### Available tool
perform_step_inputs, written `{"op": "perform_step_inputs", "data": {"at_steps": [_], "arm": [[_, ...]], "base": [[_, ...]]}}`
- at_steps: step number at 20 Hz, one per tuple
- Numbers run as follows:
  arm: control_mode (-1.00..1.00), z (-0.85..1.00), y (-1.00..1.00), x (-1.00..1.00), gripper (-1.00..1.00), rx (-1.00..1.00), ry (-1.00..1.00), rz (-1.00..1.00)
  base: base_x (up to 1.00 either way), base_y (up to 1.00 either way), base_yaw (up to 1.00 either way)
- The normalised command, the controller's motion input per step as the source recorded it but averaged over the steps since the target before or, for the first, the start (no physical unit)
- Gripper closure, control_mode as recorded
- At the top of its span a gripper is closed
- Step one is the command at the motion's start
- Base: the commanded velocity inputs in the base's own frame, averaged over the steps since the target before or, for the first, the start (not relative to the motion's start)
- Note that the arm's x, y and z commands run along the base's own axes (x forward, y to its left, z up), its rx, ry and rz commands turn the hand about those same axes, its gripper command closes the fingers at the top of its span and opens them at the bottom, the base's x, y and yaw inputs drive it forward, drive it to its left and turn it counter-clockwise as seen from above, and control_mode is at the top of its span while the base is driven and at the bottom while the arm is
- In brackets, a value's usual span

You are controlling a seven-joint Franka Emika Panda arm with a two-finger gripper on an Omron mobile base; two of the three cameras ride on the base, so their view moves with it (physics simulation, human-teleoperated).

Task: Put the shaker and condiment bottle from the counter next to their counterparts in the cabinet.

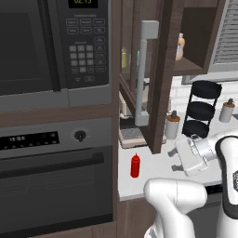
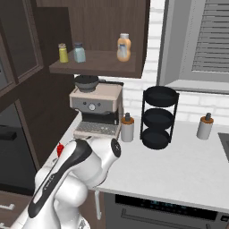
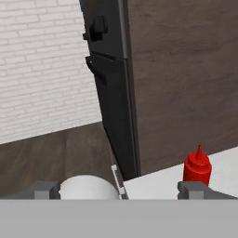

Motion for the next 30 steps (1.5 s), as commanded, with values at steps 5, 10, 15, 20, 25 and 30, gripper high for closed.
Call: {"op": "perform_step_inputs", "data": {"at_steps": [5,10,15,20,25,30], "arm": [[-1.0,-0.3,0.06,0.0,-1.0,0.0,0.0,0.01],[-1.0,-0.29,0.17,0.03,-1.0,0.0,0.0,0.0],[-1.0,-0.32,0.15,0.14,-1.0,0.0,0.0,0.0],[-1.0,-0.16,0.01,0.17,-1.0,0.0,0.0,0.0],[-1.0,-0.12,0.08,0.17,-1.0,0.0,0.0,0.0],[-1.0,-0.07,0.23,0.38,-1.0,0.0,0.0,0.01]], "base": [[0.0,0.0,0.0],[0.0,0.0,0.0],[0.0,0.0,0.0],[0.0,0.0,0.0],[0.0,0.0,0.0],[0.0,0.0,0.0]]}}
